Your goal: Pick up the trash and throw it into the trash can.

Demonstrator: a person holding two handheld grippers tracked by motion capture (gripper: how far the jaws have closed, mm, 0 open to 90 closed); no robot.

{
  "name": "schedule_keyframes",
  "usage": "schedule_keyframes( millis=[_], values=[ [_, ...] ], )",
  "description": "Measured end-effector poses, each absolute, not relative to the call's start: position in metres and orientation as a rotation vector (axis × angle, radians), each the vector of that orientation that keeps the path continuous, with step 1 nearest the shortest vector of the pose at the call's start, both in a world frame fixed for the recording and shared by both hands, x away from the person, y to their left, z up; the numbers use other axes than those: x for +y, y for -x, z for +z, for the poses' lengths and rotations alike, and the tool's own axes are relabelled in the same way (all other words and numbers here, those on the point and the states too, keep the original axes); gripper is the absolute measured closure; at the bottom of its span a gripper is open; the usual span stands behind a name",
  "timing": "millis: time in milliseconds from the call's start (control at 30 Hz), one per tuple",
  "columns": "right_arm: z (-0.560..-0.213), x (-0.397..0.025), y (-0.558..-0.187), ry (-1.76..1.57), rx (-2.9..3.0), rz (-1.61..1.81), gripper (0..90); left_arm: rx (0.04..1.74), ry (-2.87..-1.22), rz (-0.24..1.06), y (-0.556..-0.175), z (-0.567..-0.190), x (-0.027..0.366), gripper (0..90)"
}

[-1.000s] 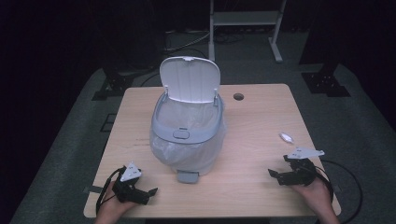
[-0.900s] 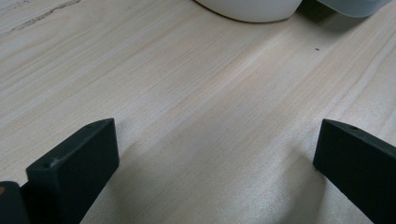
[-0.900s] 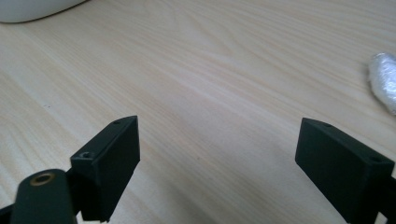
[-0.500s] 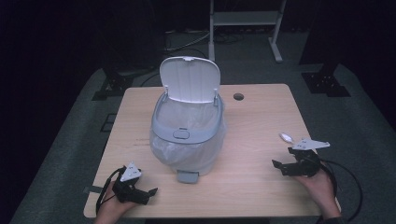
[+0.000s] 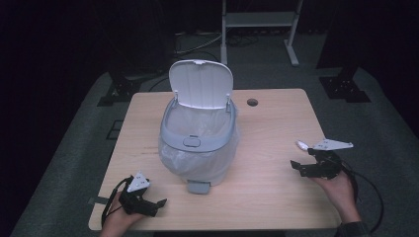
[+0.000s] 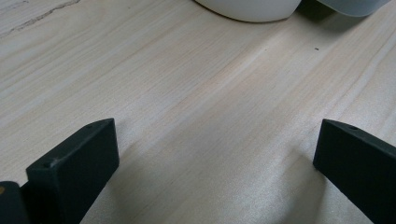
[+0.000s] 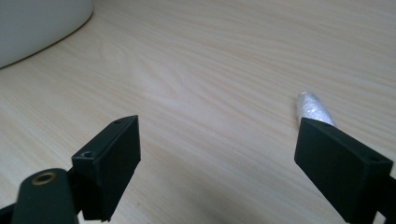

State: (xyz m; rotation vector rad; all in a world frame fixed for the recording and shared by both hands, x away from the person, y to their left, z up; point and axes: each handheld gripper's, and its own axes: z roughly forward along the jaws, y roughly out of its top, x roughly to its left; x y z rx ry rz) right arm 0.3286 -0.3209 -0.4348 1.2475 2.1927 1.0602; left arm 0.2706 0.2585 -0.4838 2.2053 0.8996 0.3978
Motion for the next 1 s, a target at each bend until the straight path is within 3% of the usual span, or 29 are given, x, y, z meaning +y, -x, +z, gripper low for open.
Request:
schedule_keyframes(
  millis=[1000],
  values=[
    [-0.437, -0.345, -0.374, -1.348, 2.099, 1.048, 16.1, 0.894, -2.211, 0.394, -0.271, -0.484, 0.259, 0.0]
  ],
)
